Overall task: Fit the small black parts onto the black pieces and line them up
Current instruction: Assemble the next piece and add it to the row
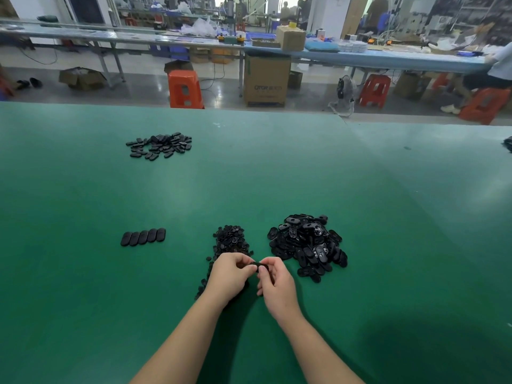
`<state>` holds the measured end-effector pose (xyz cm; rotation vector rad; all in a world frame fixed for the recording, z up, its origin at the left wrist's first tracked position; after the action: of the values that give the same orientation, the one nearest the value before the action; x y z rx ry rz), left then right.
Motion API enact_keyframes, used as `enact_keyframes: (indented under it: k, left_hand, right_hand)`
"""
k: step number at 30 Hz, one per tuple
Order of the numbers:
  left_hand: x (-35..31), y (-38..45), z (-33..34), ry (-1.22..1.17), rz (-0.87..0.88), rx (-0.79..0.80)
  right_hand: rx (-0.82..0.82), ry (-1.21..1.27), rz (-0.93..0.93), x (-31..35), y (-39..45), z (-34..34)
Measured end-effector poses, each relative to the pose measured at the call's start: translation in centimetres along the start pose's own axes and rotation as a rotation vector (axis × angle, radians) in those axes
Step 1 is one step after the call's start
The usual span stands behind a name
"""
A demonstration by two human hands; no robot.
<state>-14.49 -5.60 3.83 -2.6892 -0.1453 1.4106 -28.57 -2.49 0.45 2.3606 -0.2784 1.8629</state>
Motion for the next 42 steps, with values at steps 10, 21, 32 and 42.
enact_keyframes:
  k: [10, 21, 32, 42]
  left_hand:
    - [-0.9, -0.2, -0.1, 0.091, 0.042, -0.004]
    - [-1.8, -1.2, 0.3, 0.122, 0.081, -0.115]
    - [-2.3, -0.8, 0.1, 0.162, 0.244, -0.056]
    - [-2.4, -1.2, 0.4, 0.329, 0.424, -0.047]
  right_hand:
    - [-0.005, -0.005, -0.007, -0.2, 0.0, -0.1]
    - [-0.013, -0.002, 0.006, -0.2, 0.0, -0.2]
    - [-0.041, 0.031, -0.013, 0.1, -0.1, -0.5]
    - [-0.035, 0.038, -0.018, 0.2, -0.1, -0.4]
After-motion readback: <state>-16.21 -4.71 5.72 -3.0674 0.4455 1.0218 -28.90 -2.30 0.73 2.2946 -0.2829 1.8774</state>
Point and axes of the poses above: each hand's wrist, its own y-axis towards the middle knuckle, its own z-axis out of the palm, x = y × z, the point moved 6 cm from there along y, towards the middle knuckle, and after that the axes turned 4 degrees about -x, right-handed, at the moved point
